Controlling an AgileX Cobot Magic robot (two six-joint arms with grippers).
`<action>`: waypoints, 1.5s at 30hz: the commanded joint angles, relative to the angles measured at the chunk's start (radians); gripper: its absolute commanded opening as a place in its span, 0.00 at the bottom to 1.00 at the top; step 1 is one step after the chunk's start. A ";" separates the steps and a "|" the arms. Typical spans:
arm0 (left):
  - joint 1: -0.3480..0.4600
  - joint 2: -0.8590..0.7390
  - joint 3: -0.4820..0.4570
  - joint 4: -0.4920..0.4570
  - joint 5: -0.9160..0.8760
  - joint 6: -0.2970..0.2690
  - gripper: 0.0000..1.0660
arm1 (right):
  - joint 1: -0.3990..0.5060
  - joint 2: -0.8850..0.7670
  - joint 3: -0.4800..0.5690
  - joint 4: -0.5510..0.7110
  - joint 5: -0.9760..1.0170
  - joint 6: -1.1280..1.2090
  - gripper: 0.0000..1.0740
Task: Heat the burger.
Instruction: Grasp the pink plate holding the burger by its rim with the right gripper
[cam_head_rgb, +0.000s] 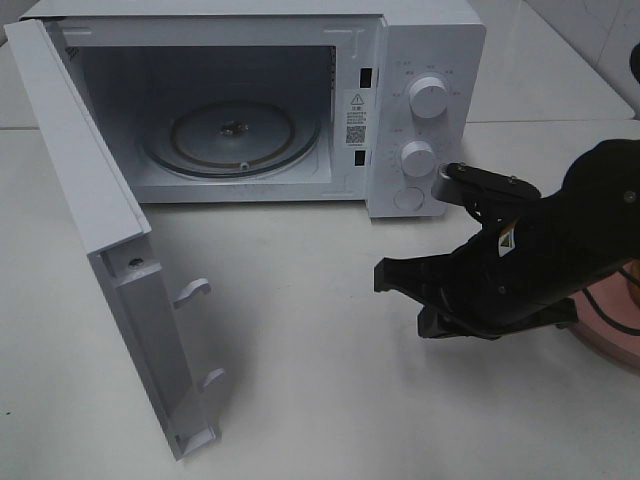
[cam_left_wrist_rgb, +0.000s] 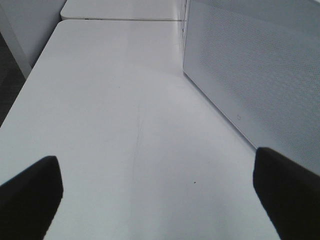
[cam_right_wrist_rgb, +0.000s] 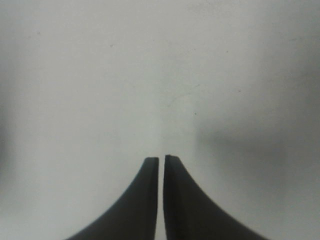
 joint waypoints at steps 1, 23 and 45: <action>-0.004 -0.021 0.003 -0.001 -0.012 -0.004 0.92 | 0.000 -0.021 0.002 -0.030 0.030 -0.051 0.07; -0.004 -0.021 0.003 -0.001 -0.012 -0.004 0.92 | -0.178 -0.130 -0.117 -0.299 0.472 -0.197 0.45; -0.004 -0.021 0.003 -0.001 -0.012 -0.004 0.92 | -0.300 -0.129 -0.187 -0.402 0.454 -0.240 0.89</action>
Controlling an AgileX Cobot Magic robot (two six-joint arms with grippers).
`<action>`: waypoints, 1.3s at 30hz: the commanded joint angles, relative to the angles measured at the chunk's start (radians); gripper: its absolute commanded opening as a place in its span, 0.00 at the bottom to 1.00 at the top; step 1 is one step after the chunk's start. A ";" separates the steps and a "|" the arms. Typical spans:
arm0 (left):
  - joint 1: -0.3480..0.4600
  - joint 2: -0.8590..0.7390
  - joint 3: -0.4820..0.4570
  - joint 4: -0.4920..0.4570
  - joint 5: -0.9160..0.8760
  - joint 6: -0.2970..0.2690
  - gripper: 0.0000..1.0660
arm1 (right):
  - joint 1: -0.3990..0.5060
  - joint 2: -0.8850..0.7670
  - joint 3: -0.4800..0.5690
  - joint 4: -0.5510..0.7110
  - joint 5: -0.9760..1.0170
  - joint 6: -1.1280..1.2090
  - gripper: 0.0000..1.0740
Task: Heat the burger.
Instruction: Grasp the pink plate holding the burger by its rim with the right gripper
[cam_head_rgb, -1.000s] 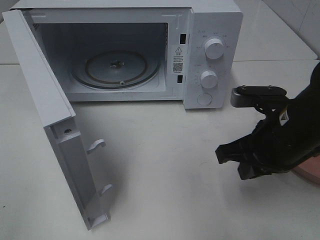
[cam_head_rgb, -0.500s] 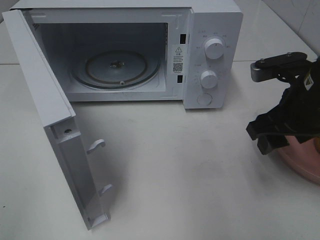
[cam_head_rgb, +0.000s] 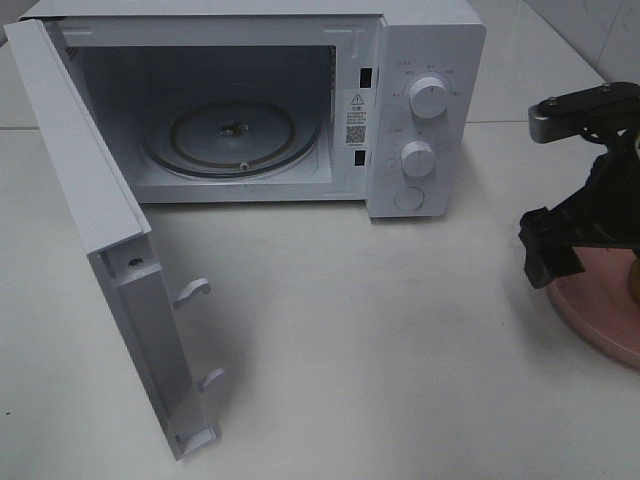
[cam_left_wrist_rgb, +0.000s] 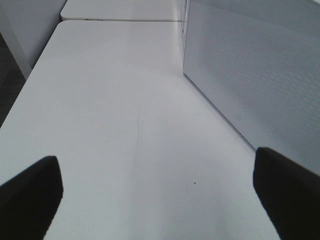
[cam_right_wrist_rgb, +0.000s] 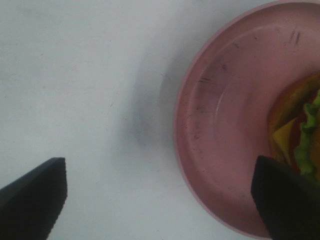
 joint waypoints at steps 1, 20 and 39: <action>-0.004 -0.021 0.003 -0.001 -0.009 -0.004 0.92 | -0.043 -0.003 -0.003 -0.006 -0.029 -0.010 0.88; -0.004 -0.021 0.003 -0.001 -0.009 -0.004 0.92 | -0.094 0.252 -0.106 0.018 -0.029 -0.007 0.83; -0.004 -0.021 0.003 -0.001 -0.009 -0.004 0.92 | -0.129 0.429 -0.154 0.049 -0.041 -0.080 0.78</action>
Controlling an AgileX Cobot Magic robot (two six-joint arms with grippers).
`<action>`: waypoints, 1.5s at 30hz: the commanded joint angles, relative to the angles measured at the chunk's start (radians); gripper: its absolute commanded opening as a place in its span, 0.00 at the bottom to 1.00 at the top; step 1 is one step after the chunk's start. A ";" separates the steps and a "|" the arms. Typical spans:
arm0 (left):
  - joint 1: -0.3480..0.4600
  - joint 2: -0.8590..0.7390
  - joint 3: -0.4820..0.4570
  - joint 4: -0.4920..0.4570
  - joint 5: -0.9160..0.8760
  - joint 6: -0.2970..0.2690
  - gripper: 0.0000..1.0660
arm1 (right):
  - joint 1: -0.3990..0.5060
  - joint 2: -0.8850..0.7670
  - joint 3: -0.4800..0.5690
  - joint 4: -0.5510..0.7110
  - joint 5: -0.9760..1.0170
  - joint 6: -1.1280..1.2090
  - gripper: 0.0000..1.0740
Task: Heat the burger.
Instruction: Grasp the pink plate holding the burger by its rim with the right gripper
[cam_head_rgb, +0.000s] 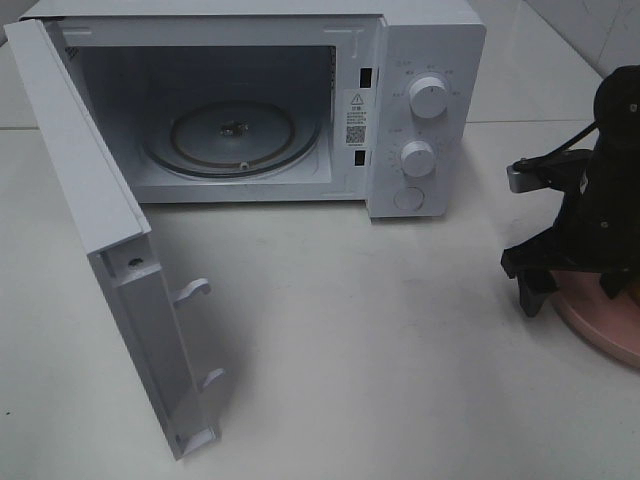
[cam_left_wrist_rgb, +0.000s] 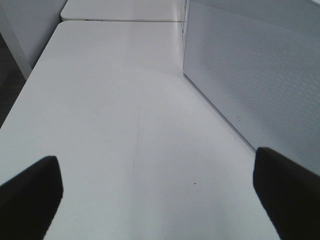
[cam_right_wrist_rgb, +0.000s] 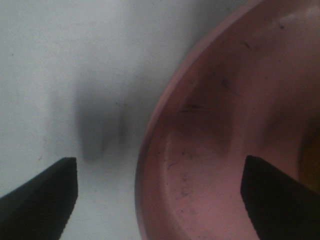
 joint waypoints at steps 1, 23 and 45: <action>-0.004 -0.021 0.003 -0.001 -0.009 -0.004 0.92 | -0.003 0.025 -0.006 0.006 -0.007 -0.020 0.78; -0.004 -0.021 0.003 -0.001 -0.009 -0.004 0.92 | -0.003 0.081 -0.006 -0.014 -0.040 -0.009 0.24; -0.004 -0.021 0.003 -0.001 -0.009 -0.004 0.92 | 0.018 0.049 -0.006 -0.085 0.013 0.071 0.00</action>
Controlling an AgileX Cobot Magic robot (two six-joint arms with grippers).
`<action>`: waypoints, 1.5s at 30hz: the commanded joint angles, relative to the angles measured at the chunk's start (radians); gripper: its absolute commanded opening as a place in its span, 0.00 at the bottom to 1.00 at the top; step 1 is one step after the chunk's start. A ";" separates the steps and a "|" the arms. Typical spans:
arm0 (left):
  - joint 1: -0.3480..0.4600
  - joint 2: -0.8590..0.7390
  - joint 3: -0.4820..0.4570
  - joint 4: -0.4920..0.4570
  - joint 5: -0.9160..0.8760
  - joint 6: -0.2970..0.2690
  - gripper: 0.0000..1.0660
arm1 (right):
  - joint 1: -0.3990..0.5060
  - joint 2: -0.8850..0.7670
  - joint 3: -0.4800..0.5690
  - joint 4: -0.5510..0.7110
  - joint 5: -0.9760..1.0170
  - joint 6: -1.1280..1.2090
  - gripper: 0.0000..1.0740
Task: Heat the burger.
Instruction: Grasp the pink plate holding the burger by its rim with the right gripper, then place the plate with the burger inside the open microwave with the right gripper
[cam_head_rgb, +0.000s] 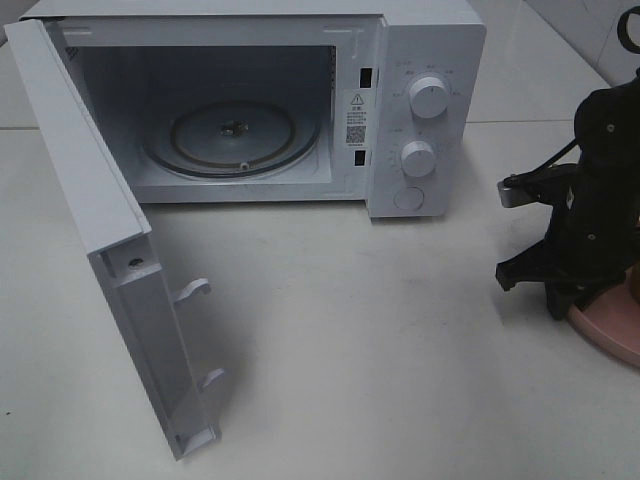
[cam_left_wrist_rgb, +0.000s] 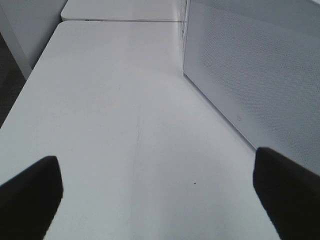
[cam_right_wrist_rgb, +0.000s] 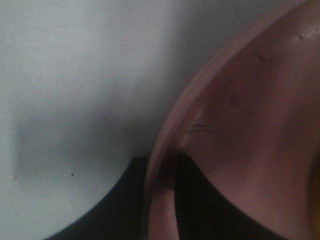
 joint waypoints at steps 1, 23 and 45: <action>-0.004 -0.021 0.003 -0.001 -0.008 -0.004 0.92 | 0.010 -0.012 0.006 -0.028 0.028 0.036 0.00; -0.004 -0.021 0.003 -0.001 -0.008 -0.004 0.92 | 0.089 -0.116 0.006 -0.201 0.162 0.183 0.00; -0.004 -0.021 0.003 -0.001 -0.008 -0.004 0.92 | 0.261 -0.268 0.041 -0.255 0.299 0.232 0.00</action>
